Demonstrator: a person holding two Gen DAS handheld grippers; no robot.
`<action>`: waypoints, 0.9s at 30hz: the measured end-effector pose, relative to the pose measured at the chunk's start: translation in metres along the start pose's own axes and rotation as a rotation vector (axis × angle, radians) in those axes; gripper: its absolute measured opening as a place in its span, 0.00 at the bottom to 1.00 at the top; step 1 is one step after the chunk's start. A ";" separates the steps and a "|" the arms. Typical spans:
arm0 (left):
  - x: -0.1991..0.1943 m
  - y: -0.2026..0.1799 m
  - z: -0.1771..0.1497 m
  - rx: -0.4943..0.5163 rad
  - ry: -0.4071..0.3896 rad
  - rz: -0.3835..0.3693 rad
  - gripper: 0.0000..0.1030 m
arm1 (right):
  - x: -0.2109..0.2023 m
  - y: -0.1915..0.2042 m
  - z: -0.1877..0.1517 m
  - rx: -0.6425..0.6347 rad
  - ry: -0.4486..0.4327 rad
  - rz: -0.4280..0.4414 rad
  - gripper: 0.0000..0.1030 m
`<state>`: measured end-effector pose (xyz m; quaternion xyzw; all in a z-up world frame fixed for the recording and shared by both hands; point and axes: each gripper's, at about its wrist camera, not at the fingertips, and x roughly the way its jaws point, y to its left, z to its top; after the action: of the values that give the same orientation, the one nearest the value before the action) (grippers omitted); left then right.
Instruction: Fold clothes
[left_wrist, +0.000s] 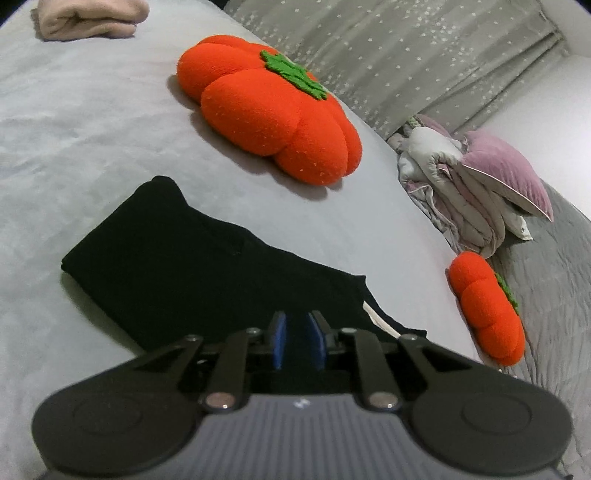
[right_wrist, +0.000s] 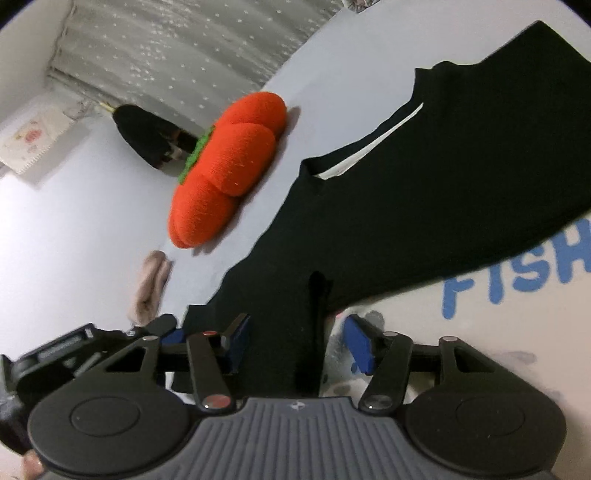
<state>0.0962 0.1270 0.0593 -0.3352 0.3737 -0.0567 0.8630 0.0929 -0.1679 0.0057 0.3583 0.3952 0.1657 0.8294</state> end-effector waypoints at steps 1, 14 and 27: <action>0.001 0.001 0.001 -0.004 0.002 0.004 0.14 | 0.003 0.003 0.000 -0.015 -0.001 -0.015 0.50; 0.005 0.001 0.003 0.005 0.006 0.019 0.14 | 0.010 0.009 0.005 -0.127 0.030 -0.071 0.25; 0.011 0.000 0.003 0.018 0.024 0.034 0.15 | 0.009 0.021 -0.005 -0.180 0.077 -0.031 0.08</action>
<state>0.1063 0.1253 0.0541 -0.3205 0.3889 -0.0493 0.8623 0.0945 -0.1463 0.0137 0.2696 0.4159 0.2012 0.8449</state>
